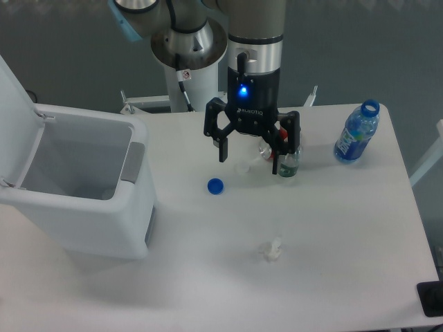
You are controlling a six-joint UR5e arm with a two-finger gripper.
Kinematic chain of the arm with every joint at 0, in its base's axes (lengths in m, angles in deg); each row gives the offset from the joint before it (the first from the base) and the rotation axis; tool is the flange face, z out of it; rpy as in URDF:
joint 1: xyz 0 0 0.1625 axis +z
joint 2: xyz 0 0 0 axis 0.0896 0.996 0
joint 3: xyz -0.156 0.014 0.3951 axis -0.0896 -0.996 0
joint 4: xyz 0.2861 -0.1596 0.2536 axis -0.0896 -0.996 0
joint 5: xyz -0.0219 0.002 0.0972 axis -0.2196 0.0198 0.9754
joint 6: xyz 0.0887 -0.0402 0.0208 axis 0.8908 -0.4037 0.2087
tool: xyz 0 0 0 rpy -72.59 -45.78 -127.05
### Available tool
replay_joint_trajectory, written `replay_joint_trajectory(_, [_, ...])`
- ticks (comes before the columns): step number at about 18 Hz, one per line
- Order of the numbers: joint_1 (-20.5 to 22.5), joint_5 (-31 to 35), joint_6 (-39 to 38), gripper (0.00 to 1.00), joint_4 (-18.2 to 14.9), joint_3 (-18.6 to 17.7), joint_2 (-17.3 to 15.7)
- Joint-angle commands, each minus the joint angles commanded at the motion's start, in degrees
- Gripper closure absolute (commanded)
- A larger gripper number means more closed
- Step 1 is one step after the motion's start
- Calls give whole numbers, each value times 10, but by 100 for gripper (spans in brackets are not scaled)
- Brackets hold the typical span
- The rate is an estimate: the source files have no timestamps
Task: Pick up the paper ball
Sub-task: 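Move the open gripper over the crumpled white paper ball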
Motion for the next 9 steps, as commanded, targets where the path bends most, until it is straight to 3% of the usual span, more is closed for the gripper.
replay_joint_trajectory(5, [-1, 21, -1, 0, 2, 0, 11])
replay_joint_trajectory(9, [-1, 39, -2, 0, 4, -32, 20])
